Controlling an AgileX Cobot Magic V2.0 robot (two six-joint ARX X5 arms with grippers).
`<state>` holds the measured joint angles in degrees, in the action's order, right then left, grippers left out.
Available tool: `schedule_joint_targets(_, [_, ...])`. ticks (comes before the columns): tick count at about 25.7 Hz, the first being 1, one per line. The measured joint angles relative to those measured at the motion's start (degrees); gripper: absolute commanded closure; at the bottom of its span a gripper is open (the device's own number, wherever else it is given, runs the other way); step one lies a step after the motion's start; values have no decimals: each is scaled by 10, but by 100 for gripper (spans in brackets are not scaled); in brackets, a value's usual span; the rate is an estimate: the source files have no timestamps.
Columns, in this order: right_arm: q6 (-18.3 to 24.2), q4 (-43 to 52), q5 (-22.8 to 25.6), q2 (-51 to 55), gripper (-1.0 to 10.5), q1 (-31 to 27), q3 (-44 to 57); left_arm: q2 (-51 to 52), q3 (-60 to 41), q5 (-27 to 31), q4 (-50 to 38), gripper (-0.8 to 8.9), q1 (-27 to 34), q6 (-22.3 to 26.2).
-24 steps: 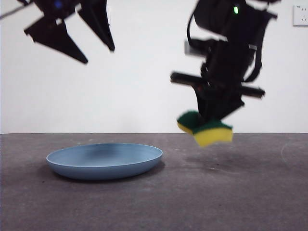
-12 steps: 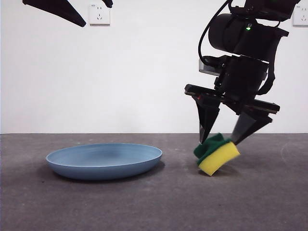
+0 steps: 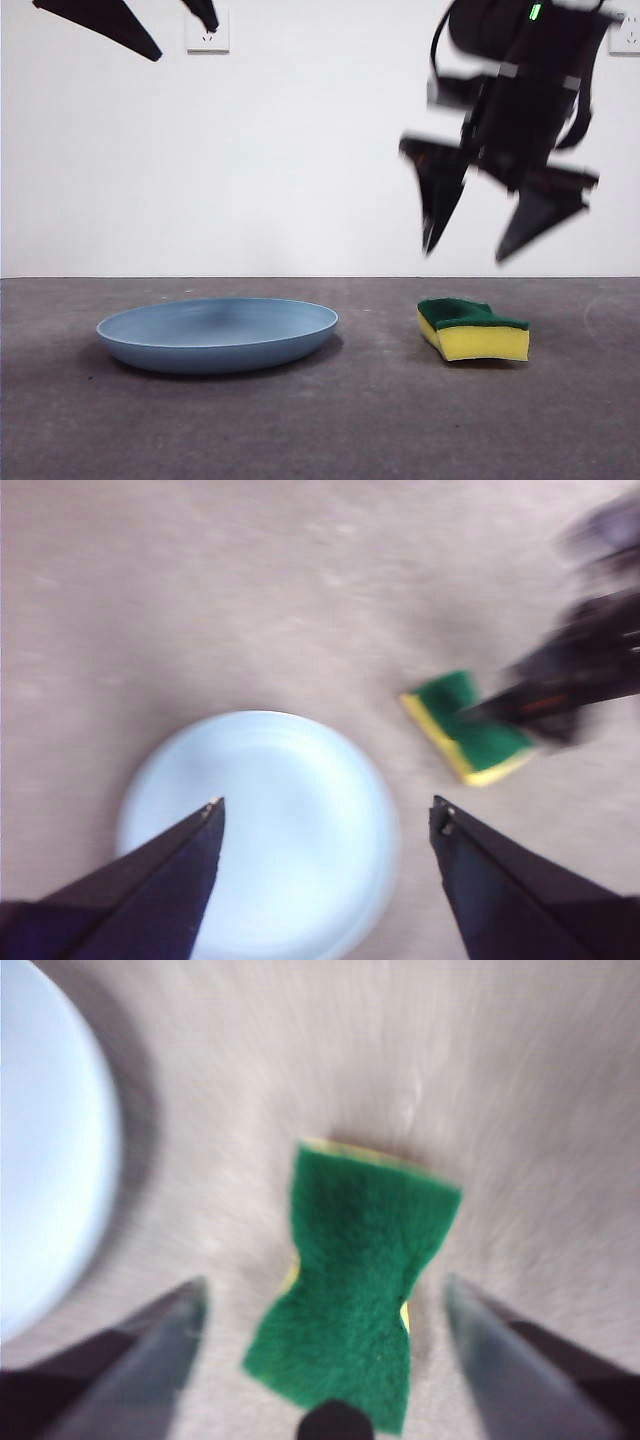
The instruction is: Pick up the plate,pick up the cloth,clean the plate with the cloth
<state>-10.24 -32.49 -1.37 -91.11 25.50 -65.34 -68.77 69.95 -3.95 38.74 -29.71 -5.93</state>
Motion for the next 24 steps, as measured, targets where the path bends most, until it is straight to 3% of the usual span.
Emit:
schedule_joint_targets(2, [6, -8, -1, 54, 961, 0, 0, 0, 0, 23, 1, 831, 0, 20])
schedule_joint_targets(8, [25, -13, -2, 217, 958, 0, 0, 7, 0, 25, -24, 821, 0, 39])
schedule_joint_targets(16, [57, -12, 20, 391, 959, 28, 15, 126, -8, 25, -49, 821, -6, 87])
schedule_joint_targets(24, [69, 23, 88, 493, 959, 55, 142, 229, -168, 30, -162, 821, -6, 94])
